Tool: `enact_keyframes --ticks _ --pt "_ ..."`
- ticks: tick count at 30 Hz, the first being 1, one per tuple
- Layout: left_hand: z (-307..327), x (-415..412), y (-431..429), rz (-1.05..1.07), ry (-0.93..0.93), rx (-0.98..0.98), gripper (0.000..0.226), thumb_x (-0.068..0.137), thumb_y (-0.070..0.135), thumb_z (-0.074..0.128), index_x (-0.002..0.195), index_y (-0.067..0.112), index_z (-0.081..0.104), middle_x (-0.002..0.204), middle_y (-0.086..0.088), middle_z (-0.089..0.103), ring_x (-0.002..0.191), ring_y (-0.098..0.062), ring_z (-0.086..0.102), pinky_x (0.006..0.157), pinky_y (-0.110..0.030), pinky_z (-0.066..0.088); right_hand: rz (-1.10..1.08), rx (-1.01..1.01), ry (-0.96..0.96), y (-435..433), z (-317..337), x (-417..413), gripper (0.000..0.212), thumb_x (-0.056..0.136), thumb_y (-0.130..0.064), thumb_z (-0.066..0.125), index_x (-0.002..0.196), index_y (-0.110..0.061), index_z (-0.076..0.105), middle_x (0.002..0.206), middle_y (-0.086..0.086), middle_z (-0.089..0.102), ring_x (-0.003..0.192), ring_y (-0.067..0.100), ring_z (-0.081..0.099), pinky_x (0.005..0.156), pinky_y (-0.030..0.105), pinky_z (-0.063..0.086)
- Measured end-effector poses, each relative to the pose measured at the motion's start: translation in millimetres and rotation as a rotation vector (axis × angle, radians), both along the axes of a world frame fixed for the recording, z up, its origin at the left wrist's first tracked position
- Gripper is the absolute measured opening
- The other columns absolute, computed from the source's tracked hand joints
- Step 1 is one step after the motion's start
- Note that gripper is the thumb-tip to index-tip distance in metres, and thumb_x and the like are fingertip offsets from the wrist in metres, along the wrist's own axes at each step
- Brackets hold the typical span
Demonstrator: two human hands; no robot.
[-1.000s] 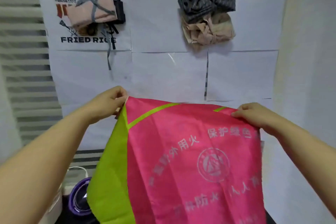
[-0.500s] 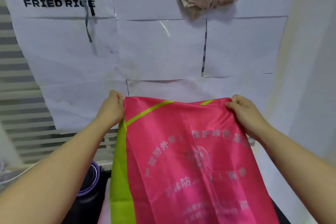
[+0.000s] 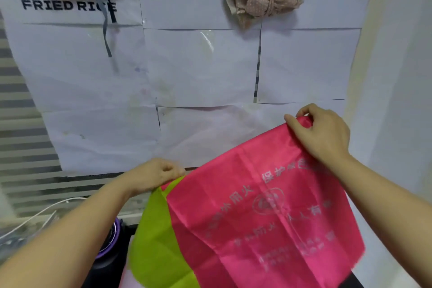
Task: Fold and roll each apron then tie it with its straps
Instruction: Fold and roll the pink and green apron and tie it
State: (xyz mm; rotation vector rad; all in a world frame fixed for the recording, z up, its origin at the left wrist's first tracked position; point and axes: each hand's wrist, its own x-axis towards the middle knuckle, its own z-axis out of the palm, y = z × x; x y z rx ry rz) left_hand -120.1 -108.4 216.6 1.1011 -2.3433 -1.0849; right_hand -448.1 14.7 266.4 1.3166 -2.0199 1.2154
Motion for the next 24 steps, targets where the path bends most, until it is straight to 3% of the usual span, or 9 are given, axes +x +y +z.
enact_keyframes --ticks 2,4,9,13,15,17,19,21,24 --pt "-0.2 -2.9 6.1 -0.139 -0.087 0.164 0.026 0.086 0.039 0.068 0.103 0.019 0.067 0.071 0.015 0.068 0.067 0.003 0.061 0.067 -0.013 0.047 -0.015 -0.012 0.046 -0.4 2.8 -3.3 0.036 0.082 -0.057 0.058 0.085 -0.022 0.064 0.078 -0.002 0.06 0.084 0.026 0.053 0.071 0.032 0.035" --pt "-10.9 -4.9 6.5 -0.242 -0.128 0.302 0.057 0.069 0.044 0.076 0.119 0.026 0.057 0.082 0.009 0.07 0.084 -0.008 0.064 0.091 -0.025 0.047 -0.034 -0.025 0.092 -1.1 5.2 -5.9 0.032 0.083 -0.05 0.061 0.085 -0.019 0.065 0.083 0.002 0.065 0.086 0.029 0.056 0.073 0.035 0.037" --pt "-62.3 -35.1 21.7 -0.213 -0.002 0.378 0.029 0.09 0.014 0.058 0.118 0.019 0.062 0.086 -0.009 0.054 0.078 -0.016 0.052 0.074 -0.024 0.048 -0.032 -0.071 0.167 -5.6 10.1 -2.3 0.037 0.08 -0.055 0.056 0.08 -0.019 0.066 0.08 0.004 0.068 0.081 0.03 0.056 0.073 0.036 0.04" --pt "-68.5 -50.7 18.6 0.112 0.056 -0.056 0.033 0.1 0.005 0.039 0.09 0.029 0.06 0.09 0.005 0.062 0.083 -0.01 0.058 0.068 -0.02 0.044 -0.029 -0.09 0.266 -5.6 21.1 3.8 0.041 0.078 -0.057 0.05 0.079 -0.02 0.066 0.079 0.003 0.067 0.079 0.029 0.055 0.074 0.036 0.038" --pt "-58.7 -48.6 17.3 0.182 0.151 -0.187 0.032 0.103 0.018 0.035 0.083 0.032 0.056 0.092 0.009 0.061 0.093 -0.014 0.056 0.073 -0.018 0.039 -0.045 -0.112 0.303 -2.8 28.0 4.3 0.042 0.079 -0.058 0.049 0.078 -0.02 0.066 0.078 0.002 0.067 0.079 0.028 0.055 0.076 0.036 0.037" --pt "-47.8 -42.6 18.4 0.107 0.187 -0.24 0.032 0.097 0.055 0.031 0.086 0.038 0.055 0.096 0.013 0.057 0.096 -0.008 0.052 0.08 -0.018 0.036 -0.068 -0.131 0.323 0.9 33.5 0.7 0.044 0.079 -0.059 0.047 0.077 -0.02 0.067 0.077 0.002 0.067 0.078 0.028 0.055 0.076 0.035 0.036" --pt "-38.2 -35.7 20.8 0.022 0.131 -0.308 0.054 0.067 0.091 0.027 0.098 0.052 0.049 0.109 0.02 0.048 0.103 0.003 0.047 0.087 -0.017 0.034 -0.113 -0.134 0.324 6.3 36.4 -7.3 0.044 0.08 -0.058 0.047 0.077 -0.019 0.067 0.077 0.003 0.067 0.078 0.03 0.055 0.076 0.036 0.036" --pt "-28.4 -31.6 20.7 -0.052 0.017 -0.465 0.066 0.057 0.097 0.027 0.107 0.057 0.045 0.111 0.025 0.037 0.1 0.009 0.047 0.084 -0.014 0.037 -0.173 -0.124 0.307 13.0 36.3 -18.2 0.046 0.081 -0.058 0.045 0.076 -0.018 0.066 0.078 0.006 0.068 0.079 0.032 0.055 0.077 0.038 0.036" --pt "-8.5 -28.9 6.8 -0.038 -0.079 -0.682 0.085 0.067 0.092 0.013 0.111 0.037 0.062 0.107 0.018 0.038 0.089 -0.001 0.052 0.084 -0.03 0.045 -0.227 -0.058 0.322 21.3 30.0 -30.1 0.054 0.081 -0.061 0.037 0.074 -0.017 0.067 0.075 0.009 0.067 0.077 0.033 0.055 0.075 0.038 0.036"
